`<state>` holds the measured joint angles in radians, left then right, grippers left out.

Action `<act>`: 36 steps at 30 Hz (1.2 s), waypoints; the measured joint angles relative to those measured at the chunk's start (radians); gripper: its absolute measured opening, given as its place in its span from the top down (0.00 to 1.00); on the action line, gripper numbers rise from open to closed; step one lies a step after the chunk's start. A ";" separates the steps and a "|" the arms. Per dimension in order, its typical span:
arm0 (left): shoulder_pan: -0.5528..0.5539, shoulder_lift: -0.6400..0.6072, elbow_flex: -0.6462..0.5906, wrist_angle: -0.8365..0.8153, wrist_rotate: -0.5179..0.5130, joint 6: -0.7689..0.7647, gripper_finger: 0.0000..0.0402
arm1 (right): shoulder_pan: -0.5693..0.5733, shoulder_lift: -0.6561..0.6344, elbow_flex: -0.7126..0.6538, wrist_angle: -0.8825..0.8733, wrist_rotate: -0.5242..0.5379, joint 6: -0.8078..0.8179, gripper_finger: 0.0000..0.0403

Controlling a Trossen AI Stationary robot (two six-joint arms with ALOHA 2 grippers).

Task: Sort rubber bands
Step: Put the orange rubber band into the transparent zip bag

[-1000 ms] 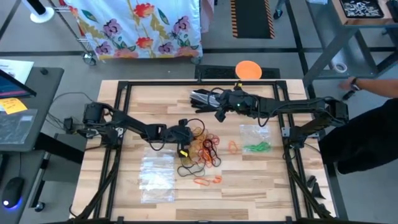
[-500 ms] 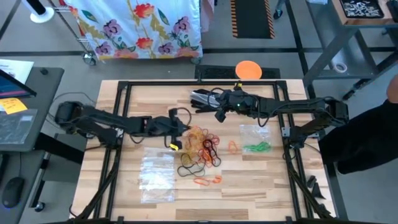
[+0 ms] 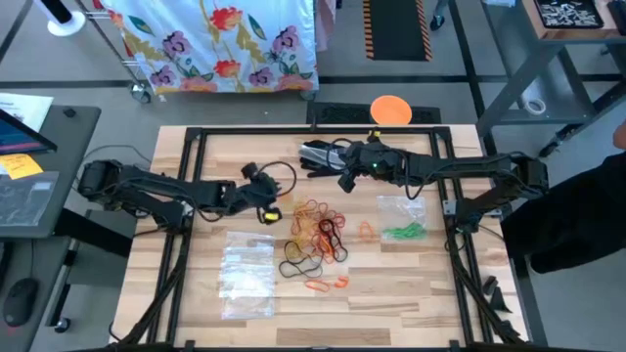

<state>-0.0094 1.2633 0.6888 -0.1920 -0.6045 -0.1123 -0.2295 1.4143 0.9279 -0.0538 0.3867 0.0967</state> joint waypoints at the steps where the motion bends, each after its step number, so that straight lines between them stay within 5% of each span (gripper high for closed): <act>1: 0.000 0.001 0.000 -0.015 0.005 -0.003 0.85 | 0.000 0.000 0.000 0.000 -0.002 0.000 1.00; 9: 0.007 0.004 -0.024 -0.010 0.022 -0.015 0.84 | 0.002 0.000 0.000 0.002 -0.015 0.000 1.00; 15: 0.056 0.122 -0.077 0.170 0.254 -0.025 0.84 | 0.002 0.000 0.000 0.003 -0.026 0.000 1.00; 20: 0.100 0.232 -0.070 0.236 0.281 -0.021 0.83 | 0.002 0.000 0.000 0.002 -0.029 0.000 1.00; 36: 0.193 0.302 -0.076 0.197 0.302 -0.227 0.55 | -0.002 0.000 0.000 -0.020 -0.045 0.000 1.00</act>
<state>0.1838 1.5649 0.6125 0.0046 -0.3022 -0.3397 -0.2317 1.4147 0.9279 -0.0742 0.3421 0.0971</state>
